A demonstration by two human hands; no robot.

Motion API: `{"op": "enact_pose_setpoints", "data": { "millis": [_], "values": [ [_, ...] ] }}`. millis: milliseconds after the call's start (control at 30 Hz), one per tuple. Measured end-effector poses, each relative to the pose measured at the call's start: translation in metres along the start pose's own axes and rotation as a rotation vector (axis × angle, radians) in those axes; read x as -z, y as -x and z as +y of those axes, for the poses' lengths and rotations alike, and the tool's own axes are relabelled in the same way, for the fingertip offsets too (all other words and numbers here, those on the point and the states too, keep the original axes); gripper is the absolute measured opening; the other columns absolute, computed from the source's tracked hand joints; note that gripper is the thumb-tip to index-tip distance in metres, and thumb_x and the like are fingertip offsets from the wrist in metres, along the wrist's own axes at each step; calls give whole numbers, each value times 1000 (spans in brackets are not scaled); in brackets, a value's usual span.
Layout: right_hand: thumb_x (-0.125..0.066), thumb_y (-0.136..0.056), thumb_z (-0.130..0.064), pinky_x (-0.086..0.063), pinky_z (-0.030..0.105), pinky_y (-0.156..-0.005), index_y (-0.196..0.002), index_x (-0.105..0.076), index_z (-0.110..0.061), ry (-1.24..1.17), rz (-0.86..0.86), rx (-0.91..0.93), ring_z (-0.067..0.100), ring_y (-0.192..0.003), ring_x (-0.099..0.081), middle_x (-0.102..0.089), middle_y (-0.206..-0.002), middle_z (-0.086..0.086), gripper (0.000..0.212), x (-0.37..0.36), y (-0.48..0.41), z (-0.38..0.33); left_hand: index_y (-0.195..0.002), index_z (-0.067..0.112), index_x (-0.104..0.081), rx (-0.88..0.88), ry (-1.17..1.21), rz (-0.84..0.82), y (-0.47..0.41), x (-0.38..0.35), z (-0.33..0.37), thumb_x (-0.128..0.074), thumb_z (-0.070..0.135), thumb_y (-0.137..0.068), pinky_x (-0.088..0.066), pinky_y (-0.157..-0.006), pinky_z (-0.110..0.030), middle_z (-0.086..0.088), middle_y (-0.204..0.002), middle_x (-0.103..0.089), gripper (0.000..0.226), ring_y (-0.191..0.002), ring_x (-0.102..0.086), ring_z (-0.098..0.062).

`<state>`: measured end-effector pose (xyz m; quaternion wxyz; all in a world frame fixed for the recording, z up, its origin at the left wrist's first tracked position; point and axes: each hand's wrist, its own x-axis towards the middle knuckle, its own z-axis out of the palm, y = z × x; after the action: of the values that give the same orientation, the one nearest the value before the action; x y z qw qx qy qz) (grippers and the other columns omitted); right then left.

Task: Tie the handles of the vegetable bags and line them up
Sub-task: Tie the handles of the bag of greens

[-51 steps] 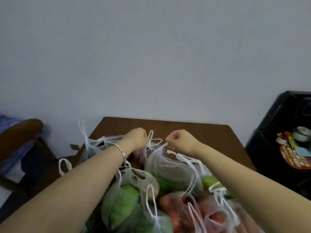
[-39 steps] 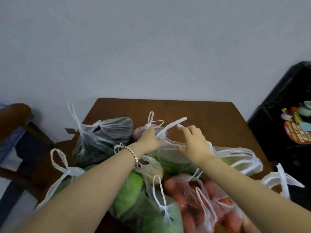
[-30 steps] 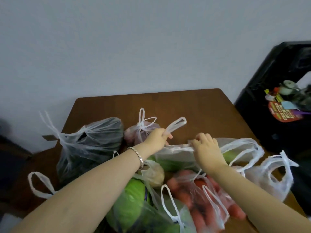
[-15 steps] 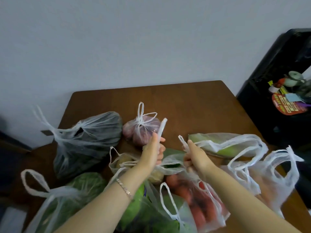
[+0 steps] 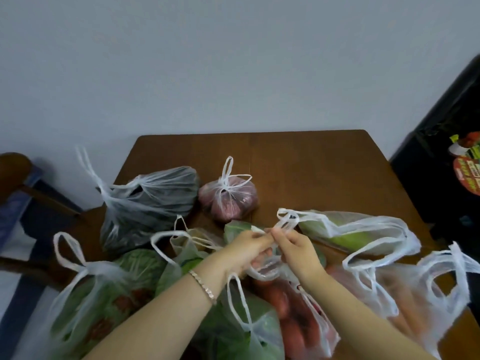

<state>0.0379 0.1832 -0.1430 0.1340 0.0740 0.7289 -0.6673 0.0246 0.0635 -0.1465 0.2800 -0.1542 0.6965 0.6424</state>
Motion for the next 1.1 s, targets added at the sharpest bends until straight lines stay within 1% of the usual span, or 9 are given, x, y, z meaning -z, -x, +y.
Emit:
{"op": "enact_pose_setpoints", "data": {
  "millis": [200, 267, 367, 467, 600, 767, 900, 967, 1100],
  "values": [
    [-42, -95, -32, -35, 21, -45, -68, -60, -15, -308, 27, -280, 7, -43, -42, -46, -50, 0, 37, 3, -3, 5, -94, 13, -67, -350, -106, 159, 20, -15, 1, -48, 16, -95, -39, -52, -7, 11, -44, -60, 20, -43, -50, 5],
    [-45, -95, -29, -35, 20, -40, -65, -56, -13, -339, 74, -391, 8, -40, -43, -47, -52, 1, 35, 4, -4, 5, -98, 9, -69, -459, -253, 206, 25, -13, -5, -48, 18, -95, -45, -66, -14, 7, -64, -68, 23, -60, -57, 3],
    [-51, -89, -8, -34, 21, -42, -65, -58, -10, -36, 101, -423, 12, -45, -41, -48, -54, 2, 24, 5, -3, 8, -118, 9, -62, -713, -714, 87, 24, -6, -18, -45, 27, -93, -42, -82, -20, -9, -101, -61, 35, -92, -56, -11],
    [-50, -80, 6, -36, 11, -43, -91, -56, -11, 203, 94, -244, 10, -52, -45, -52, -61, 0, 21, 4, 2, 11, -122, 9, -58, -769, -862, 31, 23, -5, -19, -42, 30, -92, -38, -80, -23, -11, -104, -57, 40, -93, -52, -10],
    [-51, -82, 1, -33, 22, -52, -72, -65, -1, 231, -18, -3, 1, -47, -41, -50, -49, -10, 18, 4, 14, 5, -112, 3, -63, -756, -649, 160, 26, 1, -12, -36, 42, -85, -40, -83, -20, -13, -100, -59, 54, -93, -56, -16],
    [-46, -73, 22, -44, 20, -54, -80, -70, -7, 1, -294, -67, 7, -54, -58, -68, -59, -4, 38, 12, 26, 4, -102, 5, -68, -632, -463, 224, 15, 10, -18, -50, 18, -92, -39, -79, -2, -7, -99, -66, 25, -91, -58, -8],
    [-63, -70, 20, -52, 27, -56, -106, -60, -15, -284, -131, -63, 19, -59, -62, -70, -67, 7, 50, 8, 24, 15, -86, 13, -68, -428, -327, 137, 11, 6, -18, -49, 18, -94, -47, -70, -15, 0, -79, -67, 21, -72, -61, -3],
    [-67, -68, 17, -55, 29, -63, -96, -68, -12, -232, -75, 29, 17, -64, -65, -72, -69, 3, 40, 3, 21, 17, -79, 5, -65, -375, -315, 158, 9, 5, -20, -46, 20, -95, -46, -68, -25, -8, -74, -64, 29, -67, -58, -10],
    [-56, -88, -5, -48, 31, -75, -67, -67, -11, 58, 70, 122, 11, -68, -59, -65, -73, 9, 24, 1, 16, 16, -78, 3, -66, -300, -285, 176, 8, 5, -19, -39, 25, -98, -47, -54, -13, 1, -58, -62, 40, -49, -59, -1]
  ]
}}
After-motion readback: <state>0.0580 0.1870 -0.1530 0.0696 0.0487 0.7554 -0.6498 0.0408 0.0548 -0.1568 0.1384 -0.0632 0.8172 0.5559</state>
